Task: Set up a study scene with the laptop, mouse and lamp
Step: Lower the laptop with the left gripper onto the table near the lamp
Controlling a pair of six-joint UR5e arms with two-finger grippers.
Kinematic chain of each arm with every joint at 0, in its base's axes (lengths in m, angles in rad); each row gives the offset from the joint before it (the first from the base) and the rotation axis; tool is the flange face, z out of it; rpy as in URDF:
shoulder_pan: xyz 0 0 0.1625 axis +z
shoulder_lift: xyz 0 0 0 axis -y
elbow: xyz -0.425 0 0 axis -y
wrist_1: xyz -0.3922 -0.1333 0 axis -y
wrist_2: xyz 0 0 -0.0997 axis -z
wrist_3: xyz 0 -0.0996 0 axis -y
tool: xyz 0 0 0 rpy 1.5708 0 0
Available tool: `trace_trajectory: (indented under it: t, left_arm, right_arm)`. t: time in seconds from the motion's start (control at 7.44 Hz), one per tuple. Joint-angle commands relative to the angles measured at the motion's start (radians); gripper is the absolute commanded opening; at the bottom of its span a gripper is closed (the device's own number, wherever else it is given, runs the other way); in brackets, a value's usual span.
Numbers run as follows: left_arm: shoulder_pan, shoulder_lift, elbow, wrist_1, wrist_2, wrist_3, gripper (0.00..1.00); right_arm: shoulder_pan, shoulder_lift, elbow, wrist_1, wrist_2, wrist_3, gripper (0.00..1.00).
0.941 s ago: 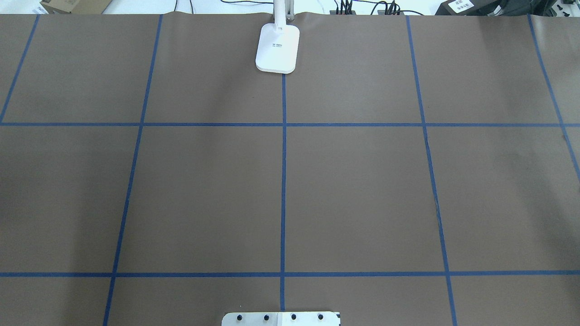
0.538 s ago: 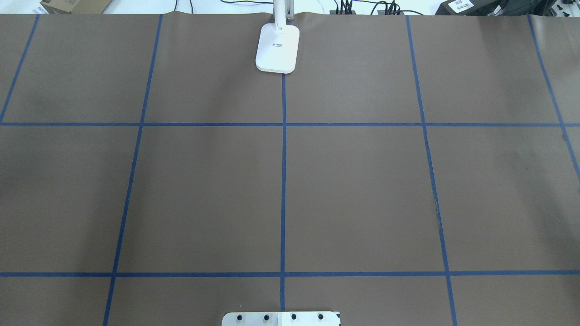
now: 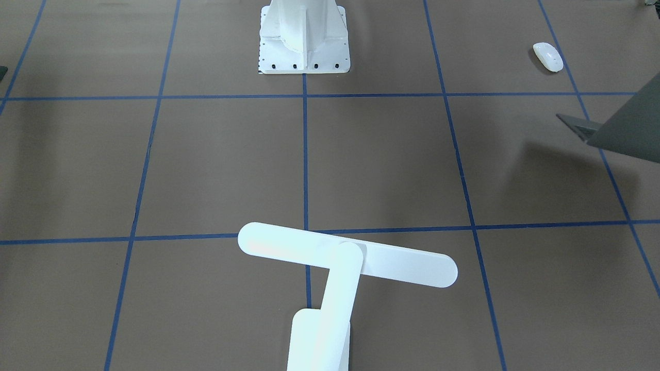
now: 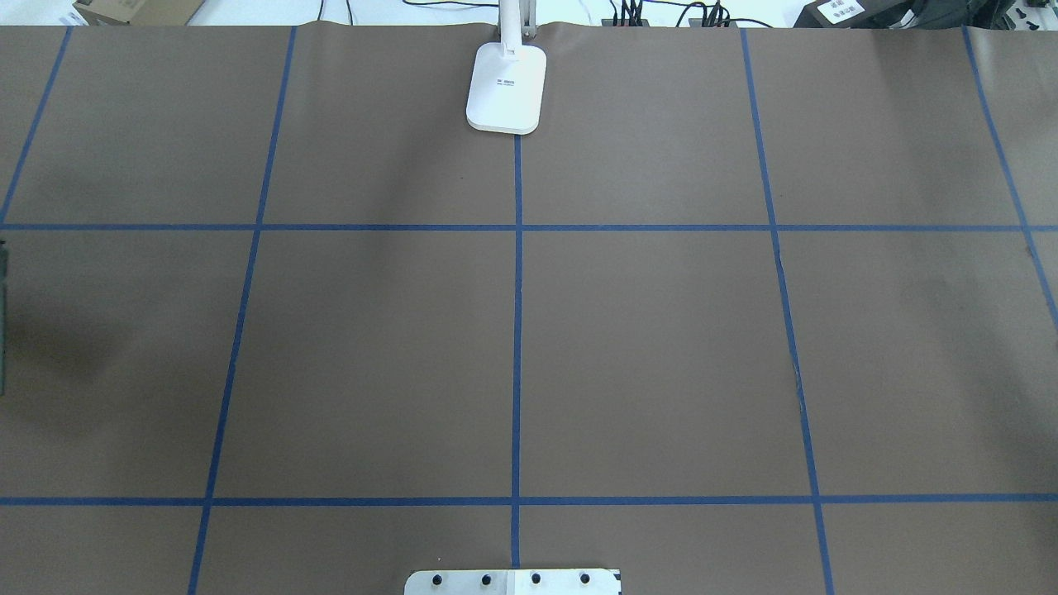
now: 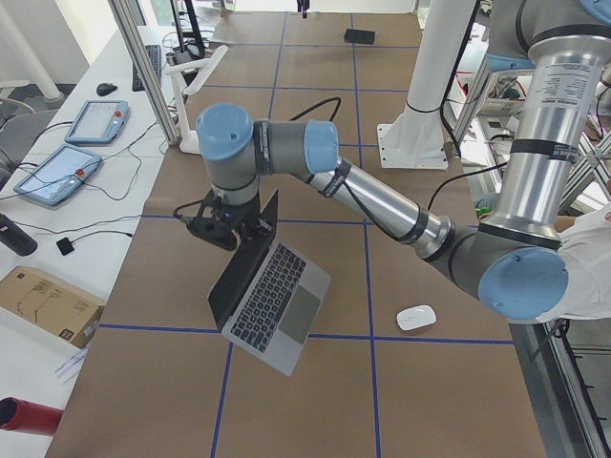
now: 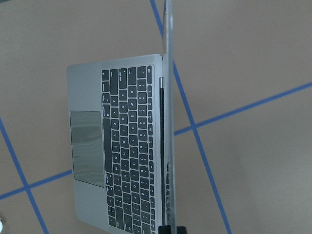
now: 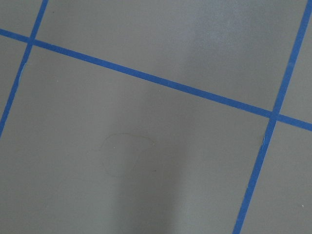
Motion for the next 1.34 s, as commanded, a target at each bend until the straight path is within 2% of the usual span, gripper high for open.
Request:
trace_trajectory:
  t: [0.0,0.13,0.27,0.54,0.67,0.81,0.94,1.21]
  left_arm:
    - [0.201,-0.104,-0.165,0.000,-0.005,-0.351,0.00]
    - [0.313,-0.170,-0.214,0.000,0.006,-0.529,0.00]
    - [0.417,-0.281,-0.208,0.000,0.015,-0.711,0.00]
    - [0.623,-0.432,-0.186,-0.016,0.145,-0.967,0.00]
    - [0.700,-0.501,-0.096,-0.095,0.212,-1.074,0.00]
    - [0.722,-0.560,0.005,-0.148,0.236,-1.148,0.00]
    - [0.748,-0.568,0.028,-0.176,0.239,-1.179,0.00]
    - [0.772,-0.667,0.197,-0.261,0.242,-1.227,0.00]
  right_arm:
    - [0.000,-0.002,-0.004,0.005,-0.004,0.001,0.99]
    - [0.000,-0.005,-0.009,0.004,-0.007,0.001,0.99]
    - [0.000,-0.005,-0.012,0.004,-0.005,0.001,0.99]
    - [0.000,-0.010,-0.016,0.004,-0.005,0.003,0.99]
    - [0.000,-0.010,-0.016,0.004,-0.007,0.003,0.99]
    - [-0.001,-0.010,-0.022,0.004,-0.005,0.003,0.99]
    - [0.000,-0.010,-0.022,0.004,-0.007,0.001,0.99]
    - [0.000,-0.010,-0.024,0.004,-0.004,0.003,0.99]
